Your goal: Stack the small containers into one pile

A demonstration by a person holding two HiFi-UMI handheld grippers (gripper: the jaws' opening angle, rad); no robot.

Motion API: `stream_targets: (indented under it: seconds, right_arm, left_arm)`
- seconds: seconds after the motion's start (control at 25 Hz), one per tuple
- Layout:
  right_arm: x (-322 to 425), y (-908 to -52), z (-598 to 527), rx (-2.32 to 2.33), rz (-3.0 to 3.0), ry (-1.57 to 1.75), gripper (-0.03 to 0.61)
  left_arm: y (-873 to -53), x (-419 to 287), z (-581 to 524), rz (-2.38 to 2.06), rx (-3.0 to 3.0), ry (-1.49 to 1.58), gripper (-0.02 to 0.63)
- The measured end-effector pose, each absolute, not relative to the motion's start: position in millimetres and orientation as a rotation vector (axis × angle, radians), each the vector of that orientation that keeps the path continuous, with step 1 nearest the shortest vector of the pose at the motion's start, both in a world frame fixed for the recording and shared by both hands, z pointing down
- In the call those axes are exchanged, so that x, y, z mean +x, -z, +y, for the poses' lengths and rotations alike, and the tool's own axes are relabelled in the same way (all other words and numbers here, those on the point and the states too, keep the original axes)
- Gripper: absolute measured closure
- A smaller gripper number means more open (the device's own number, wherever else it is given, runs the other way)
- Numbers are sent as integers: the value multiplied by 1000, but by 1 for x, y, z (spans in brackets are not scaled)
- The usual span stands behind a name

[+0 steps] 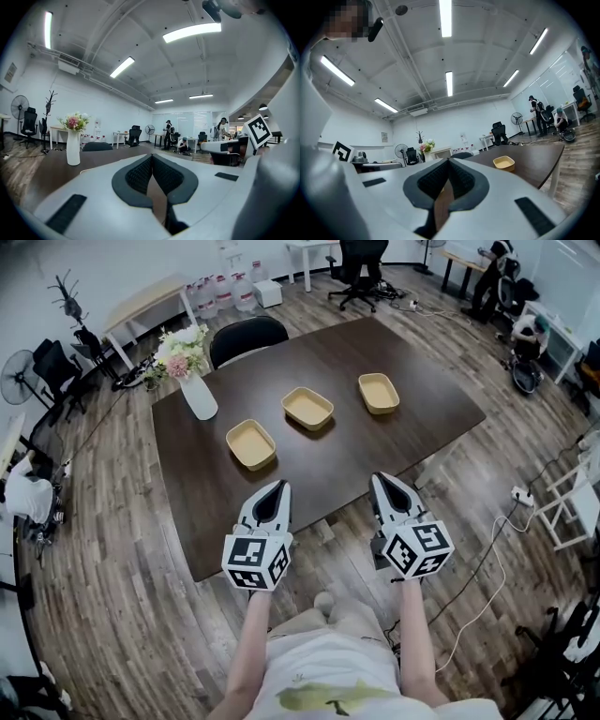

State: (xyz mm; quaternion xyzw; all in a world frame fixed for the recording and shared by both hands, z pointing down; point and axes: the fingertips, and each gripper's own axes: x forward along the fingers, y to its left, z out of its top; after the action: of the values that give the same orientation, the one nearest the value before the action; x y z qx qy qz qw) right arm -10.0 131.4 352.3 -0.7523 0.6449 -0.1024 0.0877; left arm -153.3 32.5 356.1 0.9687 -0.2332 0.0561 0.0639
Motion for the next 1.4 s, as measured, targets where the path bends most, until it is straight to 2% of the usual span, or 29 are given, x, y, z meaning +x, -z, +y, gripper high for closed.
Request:
stream_targets:
  seconds: [0.48, 1.12, 1.4]
  right_arm:
    - [31, -367, 87, -2230, 1901, 367, 557]
    - [107, -377, -40, -2057, 2110, 496, 557]
    - [116, -386, -90, -1930, 2252, 562, 557]
  left_arm:
    - [-375, -111, -4, -666, 2893, -208, 589]
    - [-384, -50, -101, -929, 2742, -206, 589]
    - [-398, -43, -129, -1083, 2635, -216, 589]
